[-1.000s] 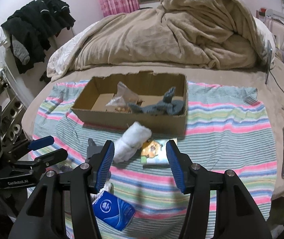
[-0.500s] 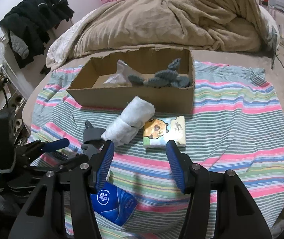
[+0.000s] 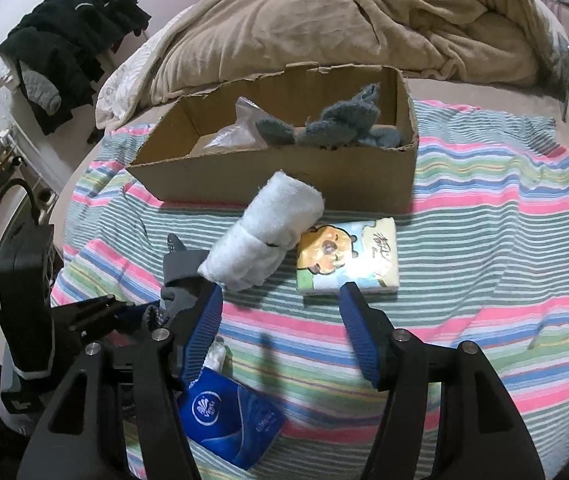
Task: Organize objects
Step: 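Grasp the grey socks with the left tool while the right tool grasps the white towel, then carry the grey socks and white towel into the box with both tools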
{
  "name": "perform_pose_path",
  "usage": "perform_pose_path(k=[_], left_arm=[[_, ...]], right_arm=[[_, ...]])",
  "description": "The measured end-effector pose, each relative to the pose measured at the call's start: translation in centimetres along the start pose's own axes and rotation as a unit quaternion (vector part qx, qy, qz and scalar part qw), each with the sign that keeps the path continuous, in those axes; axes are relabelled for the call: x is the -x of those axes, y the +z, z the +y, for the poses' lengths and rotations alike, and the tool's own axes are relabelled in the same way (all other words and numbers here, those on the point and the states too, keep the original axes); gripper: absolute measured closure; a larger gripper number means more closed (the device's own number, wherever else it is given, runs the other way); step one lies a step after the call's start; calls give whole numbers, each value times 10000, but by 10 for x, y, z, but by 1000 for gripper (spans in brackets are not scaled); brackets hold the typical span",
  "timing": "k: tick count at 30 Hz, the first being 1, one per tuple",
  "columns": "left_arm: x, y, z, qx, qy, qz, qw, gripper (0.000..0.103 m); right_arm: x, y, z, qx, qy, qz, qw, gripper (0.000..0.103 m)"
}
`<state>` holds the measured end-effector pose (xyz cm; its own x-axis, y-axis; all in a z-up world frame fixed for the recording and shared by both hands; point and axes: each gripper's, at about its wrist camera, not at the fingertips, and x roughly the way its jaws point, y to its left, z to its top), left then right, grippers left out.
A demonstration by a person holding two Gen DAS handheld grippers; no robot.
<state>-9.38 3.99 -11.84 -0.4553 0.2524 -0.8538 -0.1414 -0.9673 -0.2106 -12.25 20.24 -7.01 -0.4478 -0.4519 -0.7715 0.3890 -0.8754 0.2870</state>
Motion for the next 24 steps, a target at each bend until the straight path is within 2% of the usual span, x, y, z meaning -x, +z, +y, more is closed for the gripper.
perform_pose_path(k=[8, 18, 21, 24], left_arm=[[0, 2, 10, 178, -89, -113, 9997, 76], [2, 1, 14, 319, -317, -172, 9988, 77], [6, 2, 16, 349, -321, -245, 9986, 77], [16, 2, 19, 354, -308, -361, 9982, 77]], right_arm=[[-22, 15, 11, 60, 124, 25, 9999, 39], [-45, 29, 15, 21, 61, 97, 9999, 39], [-49, 30, 16, 23, -89, 164, 9998, 46], [-46, 31, 10, -338, 120, 305, 9989, 48]])
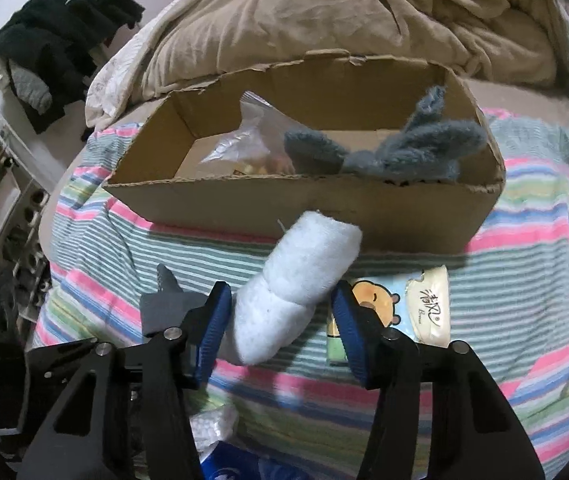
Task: Organize objects
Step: 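Carry the grey socks and white towel into the box with both tools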
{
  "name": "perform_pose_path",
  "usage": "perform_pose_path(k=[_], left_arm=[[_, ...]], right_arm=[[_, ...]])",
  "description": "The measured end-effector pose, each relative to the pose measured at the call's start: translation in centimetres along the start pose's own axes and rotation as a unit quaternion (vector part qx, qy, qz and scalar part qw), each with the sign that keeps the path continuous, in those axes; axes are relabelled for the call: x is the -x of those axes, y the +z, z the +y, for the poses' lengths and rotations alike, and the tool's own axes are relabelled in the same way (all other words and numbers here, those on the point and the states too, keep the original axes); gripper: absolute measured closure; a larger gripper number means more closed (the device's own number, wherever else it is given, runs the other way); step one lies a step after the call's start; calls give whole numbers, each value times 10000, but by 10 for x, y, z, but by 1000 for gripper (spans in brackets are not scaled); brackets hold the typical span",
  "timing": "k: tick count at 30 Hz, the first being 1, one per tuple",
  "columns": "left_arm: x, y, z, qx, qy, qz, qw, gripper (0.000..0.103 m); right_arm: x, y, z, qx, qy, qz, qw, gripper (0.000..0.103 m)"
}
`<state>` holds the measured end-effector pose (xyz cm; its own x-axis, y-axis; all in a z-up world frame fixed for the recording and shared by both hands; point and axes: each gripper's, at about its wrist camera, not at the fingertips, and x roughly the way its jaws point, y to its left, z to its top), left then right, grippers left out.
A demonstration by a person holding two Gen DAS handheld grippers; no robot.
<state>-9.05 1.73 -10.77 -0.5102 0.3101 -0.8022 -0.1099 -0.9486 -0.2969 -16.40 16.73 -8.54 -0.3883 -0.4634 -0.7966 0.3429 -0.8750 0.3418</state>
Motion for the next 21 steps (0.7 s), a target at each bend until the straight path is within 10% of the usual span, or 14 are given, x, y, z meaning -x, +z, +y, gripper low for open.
perform_pose_path(k=[21], left_arm=[[63, 6, 6, 33, 99, -571, 9983, 77]], right_arm=[[35, -7, 9, 194, 276, -423, 9985, 71]])
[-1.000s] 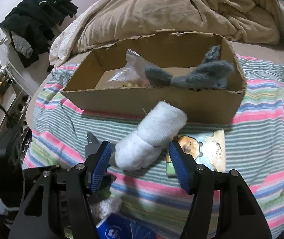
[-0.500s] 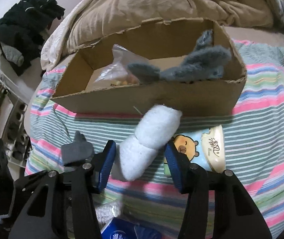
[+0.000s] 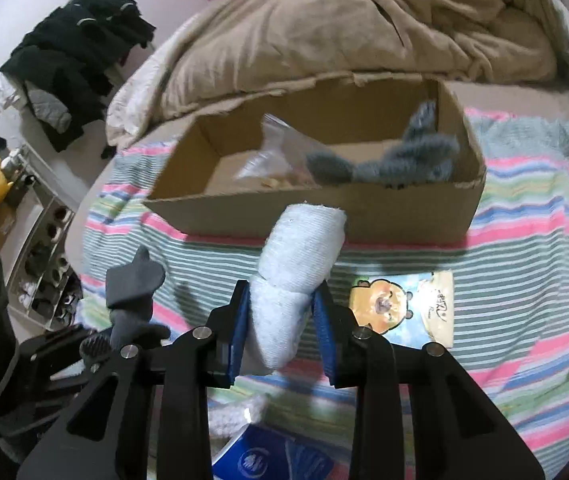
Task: Organize objects
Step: 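Carry the grey socks and white towel into the box with both tools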
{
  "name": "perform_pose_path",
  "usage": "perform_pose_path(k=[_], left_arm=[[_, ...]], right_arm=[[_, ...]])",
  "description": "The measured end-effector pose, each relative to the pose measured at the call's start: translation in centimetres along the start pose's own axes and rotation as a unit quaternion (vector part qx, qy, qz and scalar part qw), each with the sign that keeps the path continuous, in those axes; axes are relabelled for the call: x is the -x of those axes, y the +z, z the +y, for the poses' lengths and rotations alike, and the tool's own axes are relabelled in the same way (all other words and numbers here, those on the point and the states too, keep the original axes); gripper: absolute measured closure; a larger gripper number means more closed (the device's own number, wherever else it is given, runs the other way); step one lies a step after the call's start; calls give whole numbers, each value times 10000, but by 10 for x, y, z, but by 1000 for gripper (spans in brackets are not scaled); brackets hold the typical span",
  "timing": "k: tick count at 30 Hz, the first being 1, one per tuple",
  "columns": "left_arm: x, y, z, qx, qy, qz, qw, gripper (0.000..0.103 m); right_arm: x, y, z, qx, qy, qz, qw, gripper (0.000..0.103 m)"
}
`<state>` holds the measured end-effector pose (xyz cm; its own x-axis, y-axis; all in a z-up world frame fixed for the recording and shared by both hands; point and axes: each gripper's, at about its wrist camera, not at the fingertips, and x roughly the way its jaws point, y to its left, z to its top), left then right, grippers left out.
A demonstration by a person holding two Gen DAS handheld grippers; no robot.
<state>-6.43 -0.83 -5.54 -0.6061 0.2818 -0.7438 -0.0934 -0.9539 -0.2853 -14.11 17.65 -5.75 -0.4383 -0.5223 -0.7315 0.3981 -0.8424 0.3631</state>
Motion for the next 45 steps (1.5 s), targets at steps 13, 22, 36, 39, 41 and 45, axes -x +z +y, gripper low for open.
perform_pose_path(k=[13, 22, 36, 39, 41, 45], left_arm=[[23, 27, 6, 37, 162, -306, 9994, 77], [31, 55, 4, -52, 224, -511, 9984, 77], [9, 96, 18, -120, 400, -675, 9968, 77], [1, 103, 25, -40, 399, -658, 9970, 77], [-3, 108, 27, -35, 390, -652, 9971, 77], [-11, 116, 29, -76, 367, -669, 9971, 77]], right_arm=[[39, 17, 21, 259, 323, -367, 9985, 70], [48, 31, 19, 298, 448, -524, 9972, 70], [42, 50, 20, 402, 605, -635, 9953, 70], [39, 53, 21, 432, 605, -631, 9952, 70], [37, 55, 20, 431, 603, -630, 9953, 70], [32, 59, 18, 411, 624, -629, 9952, 70]])
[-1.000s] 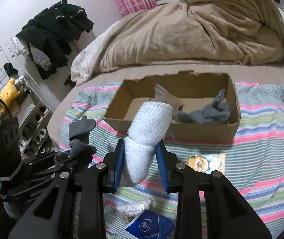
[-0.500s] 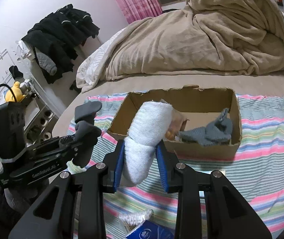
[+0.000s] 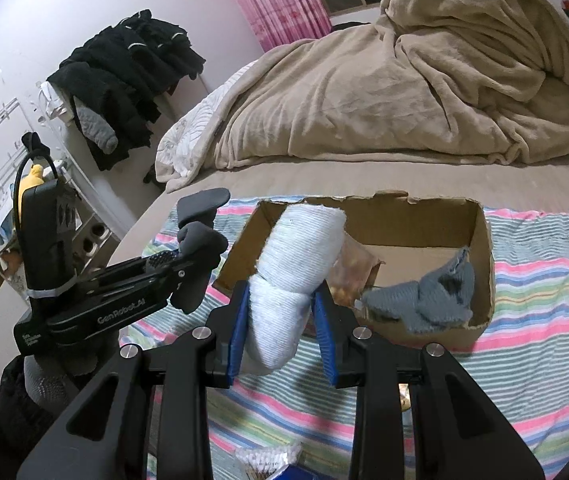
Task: Organize objects
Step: 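Carry the grey socks and white towel into the box with both tools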
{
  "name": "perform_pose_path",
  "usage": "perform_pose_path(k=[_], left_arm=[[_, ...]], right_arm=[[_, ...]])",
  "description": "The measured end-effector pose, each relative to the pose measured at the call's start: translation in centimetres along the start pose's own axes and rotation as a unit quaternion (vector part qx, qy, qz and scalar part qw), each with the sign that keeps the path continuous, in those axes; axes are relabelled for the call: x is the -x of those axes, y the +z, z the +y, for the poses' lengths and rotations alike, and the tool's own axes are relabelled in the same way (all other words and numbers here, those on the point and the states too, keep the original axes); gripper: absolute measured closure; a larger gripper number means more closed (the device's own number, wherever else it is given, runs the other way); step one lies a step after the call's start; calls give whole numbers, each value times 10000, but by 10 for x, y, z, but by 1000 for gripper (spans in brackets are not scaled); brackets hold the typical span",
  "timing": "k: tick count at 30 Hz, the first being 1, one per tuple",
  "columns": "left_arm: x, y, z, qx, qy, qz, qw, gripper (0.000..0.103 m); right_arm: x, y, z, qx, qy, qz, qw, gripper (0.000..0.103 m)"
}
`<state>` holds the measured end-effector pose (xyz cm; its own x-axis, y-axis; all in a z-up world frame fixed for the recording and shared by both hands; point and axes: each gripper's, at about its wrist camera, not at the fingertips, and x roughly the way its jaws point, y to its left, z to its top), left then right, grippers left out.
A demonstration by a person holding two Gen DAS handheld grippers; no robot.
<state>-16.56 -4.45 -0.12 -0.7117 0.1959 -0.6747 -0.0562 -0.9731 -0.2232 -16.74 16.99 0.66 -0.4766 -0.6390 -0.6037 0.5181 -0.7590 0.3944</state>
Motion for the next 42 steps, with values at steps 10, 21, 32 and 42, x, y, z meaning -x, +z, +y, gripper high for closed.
perform_pose_path(k=[10, 21, 32, 42], left_arm=[[-50, 12, 7, -31, 146, 330, 9993, 75], [-61, 14, 8, 65, -55, 580, 9983, 49], [-25, 13, 31, 336, -116, 174, 9992, 34], [-15, -2, 59, 593, -77, 186, 9980, 34]], right_arm=[[-18, 10, -14, -93, 15, 35, 9999, 70], [-45, 18, -21, -17, -7, 108, 9999, 70], [-95, 22, -17, 109, -114, 464, 9988, 69], [-122, 22, 2, 561, -538, 765, 9940, 59]])
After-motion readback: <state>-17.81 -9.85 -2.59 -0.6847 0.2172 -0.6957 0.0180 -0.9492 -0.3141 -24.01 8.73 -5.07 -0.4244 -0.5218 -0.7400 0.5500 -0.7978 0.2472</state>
